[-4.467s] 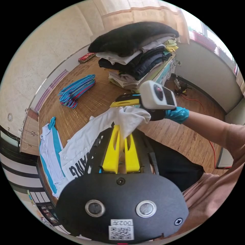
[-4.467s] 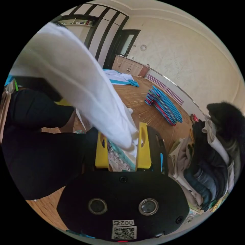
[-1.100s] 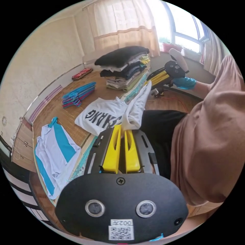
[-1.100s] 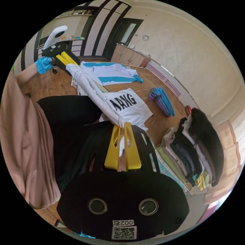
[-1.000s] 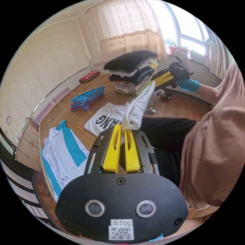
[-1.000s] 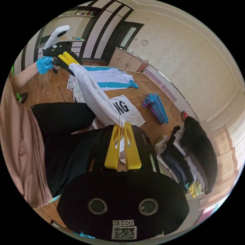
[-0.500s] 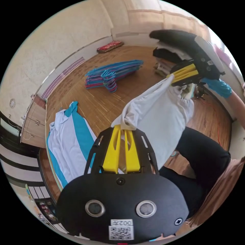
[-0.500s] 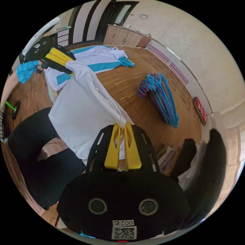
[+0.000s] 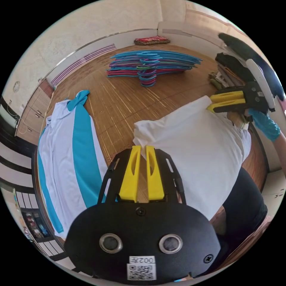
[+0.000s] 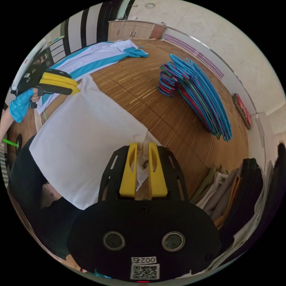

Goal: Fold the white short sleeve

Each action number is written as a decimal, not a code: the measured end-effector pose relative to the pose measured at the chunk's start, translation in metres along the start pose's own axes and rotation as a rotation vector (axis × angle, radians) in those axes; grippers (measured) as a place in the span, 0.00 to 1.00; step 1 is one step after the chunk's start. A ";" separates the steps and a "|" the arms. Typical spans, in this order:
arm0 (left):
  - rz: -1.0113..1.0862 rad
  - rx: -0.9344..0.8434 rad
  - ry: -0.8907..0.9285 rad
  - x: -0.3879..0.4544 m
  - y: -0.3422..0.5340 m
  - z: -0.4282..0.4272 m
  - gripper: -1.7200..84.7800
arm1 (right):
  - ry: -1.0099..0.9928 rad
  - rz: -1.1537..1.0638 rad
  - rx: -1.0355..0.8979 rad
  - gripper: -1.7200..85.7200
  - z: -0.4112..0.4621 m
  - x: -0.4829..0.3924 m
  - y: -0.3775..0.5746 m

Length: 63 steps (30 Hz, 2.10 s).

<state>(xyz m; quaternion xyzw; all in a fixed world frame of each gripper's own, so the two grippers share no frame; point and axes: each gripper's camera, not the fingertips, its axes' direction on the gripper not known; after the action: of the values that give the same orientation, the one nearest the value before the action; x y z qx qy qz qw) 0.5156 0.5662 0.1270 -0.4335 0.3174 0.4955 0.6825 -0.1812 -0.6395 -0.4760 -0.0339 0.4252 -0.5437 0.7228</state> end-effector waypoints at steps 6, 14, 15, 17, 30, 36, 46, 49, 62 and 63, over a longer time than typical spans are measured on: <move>-0.056 0.073 0.000 -0.016 0.000 -0.013 0.03 | 0.015 0.119 0.097 0.10 -0.013 0.036 0.012; -0.079 0.108 0.066 -0.025 -0.009 0.002 0.08 | -0.138 0.193 0.230 0.14 0.005 0.047 0.028; -0.088 0.107 0.065 -0.027 -0.011 0.007 0.07 | -0.142 0.197 0.224 0.13 0.009 0.047 0.028; -0.092 0.112 0.052 -0.029 -0.015 0.013 0.04 | -0.128 0.202 0.195 0.09 0.022 0.048 0.025; -0.036 0.031 -0.020 -0.039 -0.037 0.039 0.01 | -0.107 0.240 0.139 0.06 0.061 0.068 0.027; -0.093 0.082 -0.014 -0.064 -0.013 0.004 0.03 | -0.107 0.236 0.211 0.09 0.025 0.078 0.057; 0.012 0.127 0.191 -0.063 0.075 -0.039 0.09 | -0.153 0.138 0.250 0.14 -0.026 0.039 0.176; 0.095 0.100 0.324 -0.052 0.098 -0.041 0.11 | -0.171 0.193 0.222 0.16 -0.028 0.031 0.213; 0.173 0.010 0.283 -0.002 0.129 -0.020 0.02 | -0.393 0.371 0.163 0.04 0.011 0.006 0.272; 0.173 0.011 0.255 0.001 0.131 -0.021 0.01 | -0.408 0.366 0.163 0.03 0.011 0.006 0.273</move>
<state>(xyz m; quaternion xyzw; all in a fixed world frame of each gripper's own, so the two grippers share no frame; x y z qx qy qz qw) 0.3911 0.5648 0.0806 -0.4602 0.4402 0.4917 0.5939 0.0327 -0.5382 -0.6118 -0.0071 0.2249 -0.4185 0.8799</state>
